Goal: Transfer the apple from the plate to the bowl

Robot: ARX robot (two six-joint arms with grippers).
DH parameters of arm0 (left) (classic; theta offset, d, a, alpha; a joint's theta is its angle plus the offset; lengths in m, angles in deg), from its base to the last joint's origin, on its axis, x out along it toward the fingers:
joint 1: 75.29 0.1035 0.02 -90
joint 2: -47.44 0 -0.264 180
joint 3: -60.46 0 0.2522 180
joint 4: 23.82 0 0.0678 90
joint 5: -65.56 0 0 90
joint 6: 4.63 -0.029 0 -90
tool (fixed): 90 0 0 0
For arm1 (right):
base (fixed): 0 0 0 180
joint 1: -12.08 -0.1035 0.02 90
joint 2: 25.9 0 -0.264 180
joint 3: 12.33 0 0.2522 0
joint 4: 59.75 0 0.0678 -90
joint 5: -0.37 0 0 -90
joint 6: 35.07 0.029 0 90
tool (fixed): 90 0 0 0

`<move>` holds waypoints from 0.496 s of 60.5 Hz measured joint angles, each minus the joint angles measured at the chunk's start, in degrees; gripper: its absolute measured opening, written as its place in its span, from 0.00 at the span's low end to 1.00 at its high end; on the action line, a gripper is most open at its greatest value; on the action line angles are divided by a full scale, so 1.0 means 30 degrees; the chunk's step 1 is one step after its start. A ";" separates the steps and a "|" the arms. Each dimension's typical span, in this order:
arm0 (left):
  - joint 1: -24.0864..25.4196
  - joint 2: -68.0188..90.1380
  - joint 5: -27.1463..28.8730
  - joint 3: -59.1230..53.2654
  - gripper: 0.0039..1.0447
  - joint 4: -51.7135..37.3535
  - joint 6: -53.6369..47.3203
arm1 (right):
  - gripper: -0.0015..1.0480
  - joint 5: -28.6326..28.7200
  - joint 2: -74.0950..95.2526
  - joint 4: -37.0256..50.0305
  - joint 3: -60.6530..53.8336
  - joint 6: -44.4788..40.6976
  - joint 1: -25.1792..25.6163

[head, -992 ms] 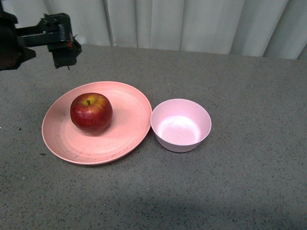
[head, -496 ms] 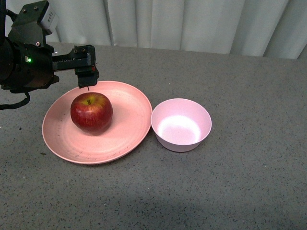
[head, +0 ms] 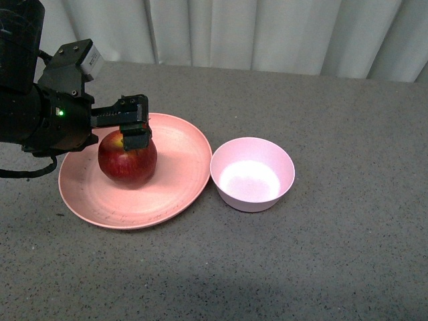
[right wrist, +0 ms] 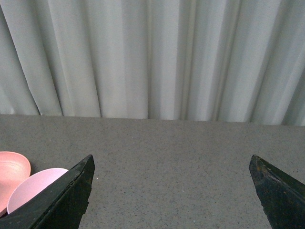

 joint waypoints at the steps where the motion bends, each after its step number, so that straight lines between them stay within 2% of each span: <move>1: 0.0000 0.0036 0.0051 0.0000 0.94 -0.0036 -0.0015 | 0.91 0.0007 0.0000 0.0000 0.0000 0.0000 0.0000; 30: -0.0233 0.0481 -0.0073 -0.0313 0.94 -0.0175 0.0160 | 0.91 0.0000 0.0000 0.0000 0.0000 0.0000 0.0000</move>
